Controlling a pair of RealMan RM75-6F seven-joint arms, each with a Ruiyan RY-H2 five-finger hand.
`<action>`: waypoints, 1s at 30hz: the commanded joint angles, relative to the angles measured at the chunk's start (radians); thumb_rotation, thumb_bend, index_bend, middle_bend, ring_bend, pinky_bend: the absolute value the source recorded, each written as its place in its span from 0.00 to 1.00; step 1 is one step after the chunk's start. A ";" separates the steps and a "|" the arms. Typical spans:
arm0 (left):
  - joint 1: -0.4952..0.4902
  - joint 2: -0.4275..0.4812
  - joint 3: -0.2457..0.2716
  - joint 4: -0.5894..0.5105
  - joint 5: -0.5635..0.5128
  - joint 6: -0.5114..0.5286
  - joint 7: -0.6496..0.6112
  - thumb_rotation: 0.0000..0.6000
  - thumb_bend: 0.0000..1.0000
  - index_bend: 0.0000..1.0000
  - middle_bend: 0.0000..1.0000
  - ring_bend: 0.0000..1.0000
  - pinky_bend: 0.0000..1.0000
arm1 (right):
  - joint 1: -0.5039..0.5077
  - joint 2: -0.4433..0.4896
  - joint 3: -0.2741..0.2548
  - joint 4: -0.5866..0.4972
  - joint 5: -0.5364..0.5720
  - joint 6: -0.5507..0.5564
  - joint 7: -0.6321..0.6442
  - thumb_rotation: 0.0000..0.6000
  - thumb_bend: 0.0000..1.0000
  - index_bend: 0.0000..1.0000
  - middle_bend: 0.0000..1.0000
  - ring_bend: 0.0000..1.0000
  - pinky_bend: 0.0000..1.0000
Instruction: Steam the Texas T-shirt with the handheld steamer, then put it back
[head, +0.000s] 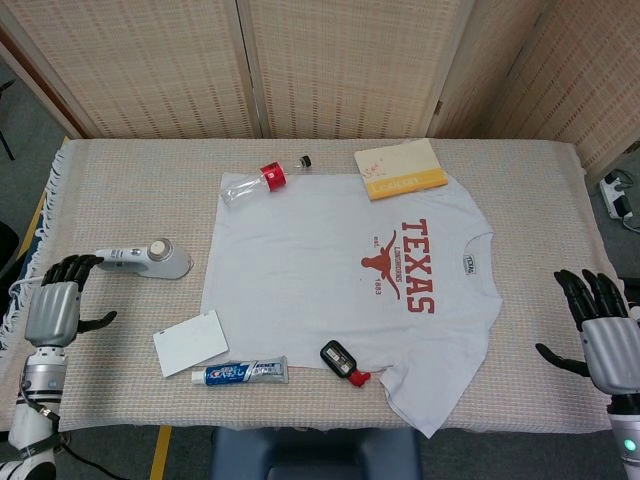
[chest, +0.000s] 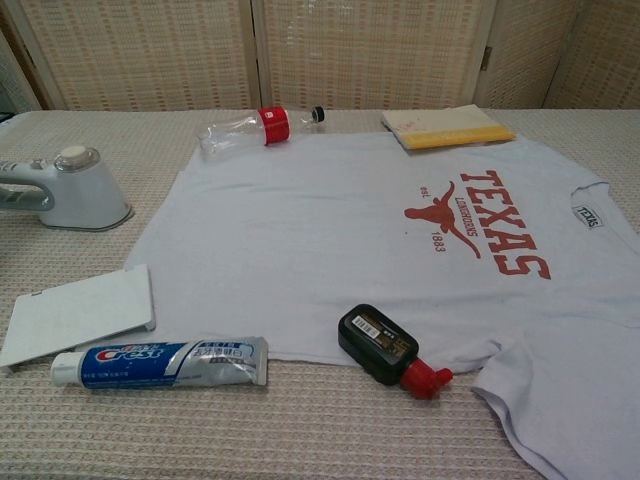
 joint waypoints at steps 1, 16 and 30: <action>-0.103 -0.059 -0.049 0.120 -0.084 -0.125 0.030 1.00 0.17 0.21 0.20 0.13 0.18 | 0.001 0.004 0.000 -0.004 0.001 -0.004 -0.004 0.91 0.09 0.00 0.08 0.00 0.04; -0.297 -0.224 -0.072 0.478 -0.201 -0.334 0.094 1.00 0.21 0.22 0.21 0.13 0.18 | -0.010 0.013 0.003 -0.036 0.015 0.001 -0.026 0.91 0.09 0.00 0.08 0.00 0.04; -0.361 -0.353 -0.054 0.773 -0.210 -0.440 0.016 1.00 0.27 0.30 0.30 0.19 0.20 | -0.007 0.014 0.007 -0.063 0.026 -0.011 -0.051 0.91 0.09 0.00 0.08 0.00 0.04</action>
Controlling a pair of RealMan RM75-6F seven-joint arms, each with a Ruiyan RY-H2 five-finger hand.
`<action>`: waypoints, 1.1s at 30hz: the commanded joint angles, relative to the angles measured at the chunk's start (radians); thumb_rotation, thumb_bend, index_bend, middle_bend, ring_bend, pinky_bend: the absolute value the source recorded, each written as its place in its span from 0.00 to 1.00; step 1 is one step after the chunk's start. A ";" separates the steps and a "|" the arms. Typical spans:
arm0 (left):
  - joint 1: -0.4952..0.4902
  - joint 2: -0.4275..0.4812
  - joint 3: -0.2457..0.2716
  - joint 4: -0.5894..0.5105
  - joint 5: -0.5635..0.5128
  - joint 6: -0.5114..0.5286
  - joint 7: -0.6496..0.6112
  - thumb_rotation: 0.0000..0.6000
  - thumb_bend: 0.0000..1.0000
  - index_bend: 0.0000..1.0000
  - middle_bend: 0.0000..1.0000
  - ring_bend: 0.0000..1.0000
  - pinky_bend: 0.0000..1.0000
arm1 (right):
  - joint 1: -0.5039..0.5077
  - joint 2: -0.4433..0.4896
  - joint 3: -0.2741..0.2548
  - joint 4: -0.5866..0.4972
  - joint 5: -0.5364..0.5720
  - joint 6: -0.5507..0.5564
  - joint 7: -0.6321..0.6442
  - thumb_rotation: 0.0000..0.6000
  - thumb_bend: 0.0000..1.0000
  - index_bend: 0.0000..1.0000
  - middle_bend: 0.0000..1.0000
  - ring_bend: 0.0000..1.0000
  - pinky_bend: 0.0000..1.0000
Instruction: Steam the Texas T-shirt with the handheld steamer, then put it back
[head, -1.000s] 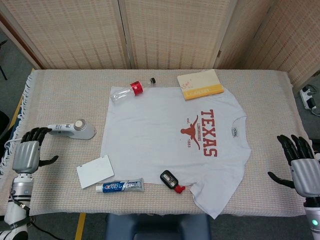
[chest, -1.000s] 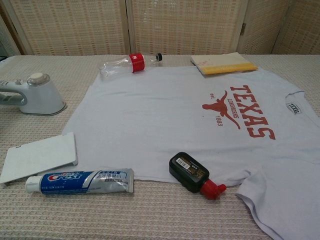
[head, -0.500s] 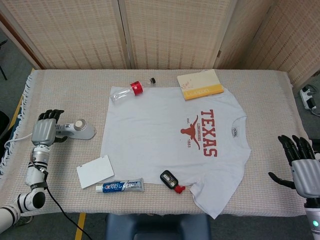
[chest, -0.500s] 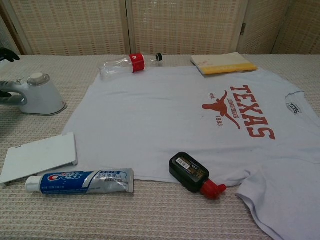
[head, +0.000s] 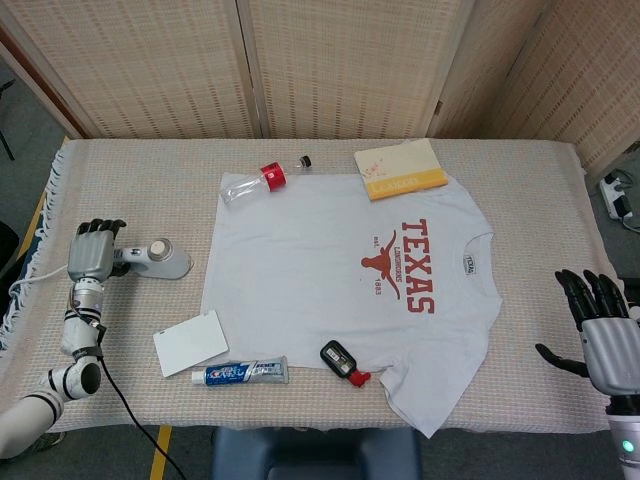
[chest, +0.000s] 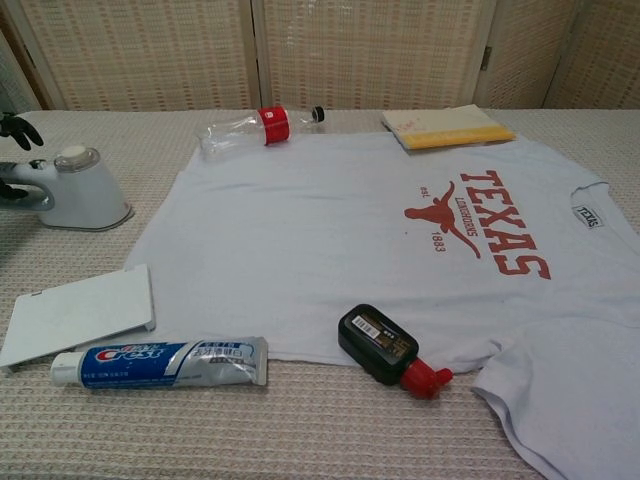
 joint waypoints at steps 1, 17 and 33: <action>-0.017 -0.038 0.006 0.063 0.007 -0.030 -0.044 1.00 0.27 0.31 0.31 0.20 0.21 | 0.002 -0.002 0.001 -0.004 0.003 -0.004 -0.006 0.91 0.09 0.00 0.08 0.00 0.04; -0.057 -0.130 0.045 0.257 0.114 -0.096 -0.288 1.00 0.32 0.78 0.83 0.66 0.57 | 0.041 -0.019 -0.013 -0.016 0.051 -0.124 -0.018 0.91 0.09 0.00 0.08 0.00 0.05; -0.056 -0.153 0.054 0.317 0.191 -0.069 -0.594 1.00 0.43 0.96 1.00 0.89 0.69 | 0.126 -0.050 -0.054 -0.017 0.091 -0.335 -0.046 0.91 0.21 0.00 0.08 0.00 0.06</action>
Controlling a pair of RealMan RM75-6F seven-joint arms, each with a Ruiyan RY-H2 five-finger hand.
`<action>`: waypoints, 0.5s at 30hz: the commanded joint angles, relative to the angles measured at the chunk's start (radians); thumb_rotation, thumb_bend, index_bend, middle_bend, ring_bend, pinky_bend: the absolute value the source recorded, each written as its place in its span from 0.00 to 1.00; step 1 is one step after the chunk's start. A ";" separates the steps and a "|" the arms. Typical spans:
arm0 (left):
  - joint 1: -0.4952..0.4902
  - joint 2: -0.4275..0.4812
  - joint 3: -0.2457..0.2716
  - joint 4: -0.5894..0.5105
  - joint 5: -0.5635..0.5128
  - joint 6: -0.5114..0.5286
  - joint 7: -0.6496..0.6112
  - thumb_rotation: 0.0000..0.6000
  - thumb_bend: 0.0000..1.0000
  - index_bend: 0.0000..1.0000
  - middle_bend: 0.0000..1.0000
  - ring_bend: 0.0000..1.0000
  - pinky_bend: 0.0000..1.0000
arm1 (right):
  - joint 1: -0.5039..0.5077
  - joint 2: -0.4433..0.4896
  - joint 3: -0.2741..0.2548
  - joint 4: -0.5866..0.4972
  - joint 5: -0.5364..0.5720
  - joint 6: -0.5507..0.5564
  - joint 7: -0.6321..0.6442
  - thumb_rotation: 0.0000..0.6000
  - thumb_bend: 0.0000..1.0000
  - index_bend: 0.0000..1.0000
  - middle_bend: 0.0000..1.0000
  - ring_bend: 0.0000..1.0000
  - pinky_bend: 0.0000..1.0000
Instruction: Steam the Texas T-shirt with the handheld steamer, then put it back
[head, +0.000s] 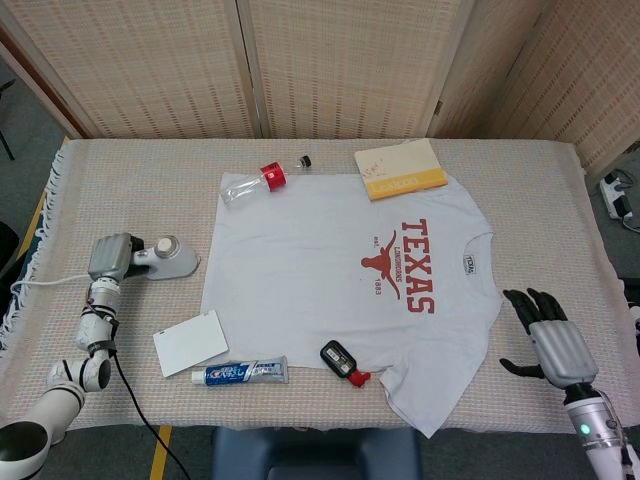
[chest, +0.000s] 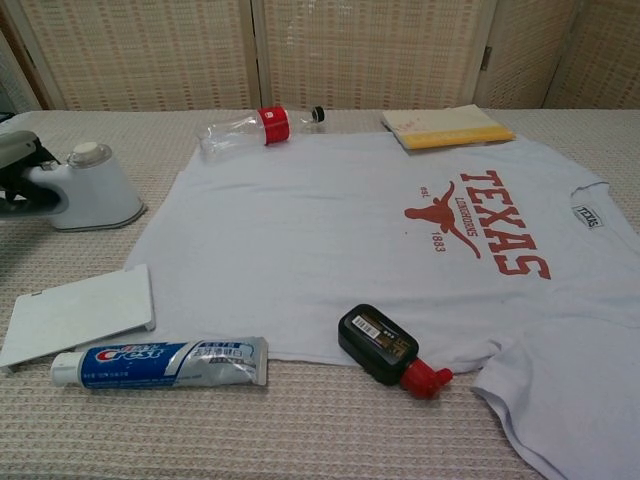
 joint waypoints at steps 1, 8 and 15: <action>0.011 0.020 -0.001 -0.021 0.034 0.046 -0.131 1.00 0.44 0.96 1.00 0.89 0.69 | 0.031 -0.011 -0.014 -0.002 0.001 -0.053 0.000 0.91 0.27 0.00 0.08 0.00 0.06; 0.041 0.098 0.010 -0.130 0.097 0.189 -0.247 1.00 0.44 0.96 1.00 0.89 0.69 | 0.100 -0.034 -0.031 0.018 -0.021 -0.171 0.034 0.91 0.65 0.00 0.07 0.00 0.06; 0.056 0.182 0.038 -0.360 0.177 0.335 -0.181 1.00 0.44 0.96 1.00 0.88 0.69 | 0.178 -0.092 -0.051 0.086 -0.060 -0.288 0.097 0.88 0.94 0.00 0.07 0.00 0.05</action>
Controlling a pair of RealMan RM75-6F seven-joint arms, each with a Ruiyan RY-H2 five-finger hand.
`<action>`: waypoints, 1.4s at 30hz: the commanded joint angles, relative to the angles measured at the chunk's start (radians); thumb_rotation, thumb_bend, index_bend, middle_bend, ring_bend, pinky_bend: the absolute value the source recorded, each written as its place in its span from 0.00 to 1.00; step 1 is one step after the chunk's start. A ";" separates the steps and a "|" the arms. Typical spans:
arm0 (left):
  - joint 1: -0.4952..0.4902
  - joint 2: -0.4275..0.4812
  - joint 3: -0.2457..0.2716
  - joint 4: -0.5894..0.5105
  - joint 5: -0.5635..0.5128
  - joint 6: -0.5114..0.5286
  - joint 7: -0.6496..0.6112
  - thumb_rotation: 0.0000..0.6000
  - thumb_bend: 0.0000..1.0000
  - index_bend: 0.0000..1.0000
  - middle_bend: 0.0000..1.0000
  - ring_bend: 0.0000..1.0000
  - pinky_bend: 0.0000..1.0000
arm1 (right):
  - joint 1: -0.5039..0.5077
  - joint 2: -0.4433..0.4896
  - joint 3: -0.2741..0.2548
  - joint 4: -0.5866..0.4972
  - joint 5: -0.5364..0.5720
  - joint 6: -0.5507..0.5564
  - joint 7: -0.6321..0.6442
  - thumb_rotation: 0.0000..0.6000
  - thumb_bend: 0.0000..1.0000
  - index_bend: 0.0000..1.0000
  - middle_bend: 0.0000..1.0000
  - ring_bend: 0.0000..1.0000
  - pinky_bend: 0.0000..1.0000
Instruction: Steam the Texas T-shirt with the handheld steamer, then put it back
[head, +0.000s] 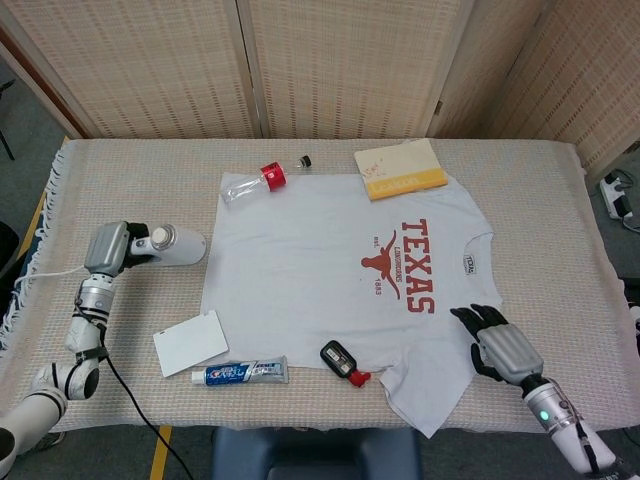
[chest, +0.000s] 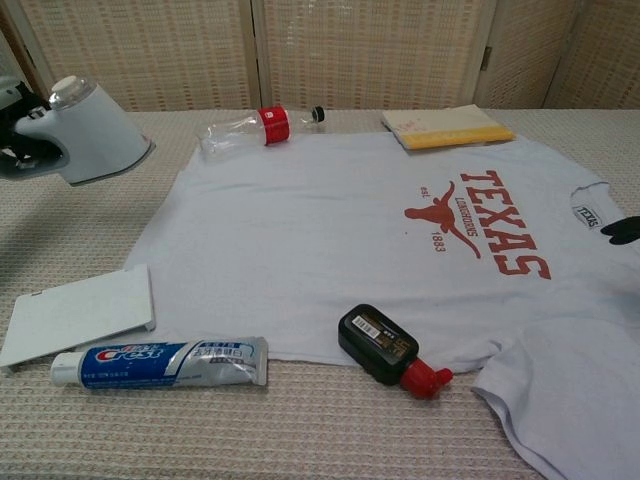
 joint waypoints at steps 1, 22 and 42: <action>0.010 0.063 0.024 -0.174 0.064 0.080 0.067 1.00 0.44 0.96 1.00 0.88 0.69 | 0.042 -0.037 -0.018 0.046 -0.030 -0.055 0.039 0.85 0.97 0.00 0.07 0.00 0.05; -0.171 -0.162 0.070 -0.167 0.147 -0.003 0.474 1.00 0.44 0.96 1.00 0.88 0.69 | 0.071 -0.170 -0.082 0.227 -0.089 -0.057 0.145 0.82 1.00 0.00 0.06 0.00 0.02; -0.190 -0.320 0.020 0.256 0.039 -0.105 0.419 1.00 0.44 0.96 1.00 0.87 0.69 | 0.075 -0.173 -0.088 0.226 -0.059 -0.047 0.159 0.82 1.00 0.00 0.06 0.00 0.02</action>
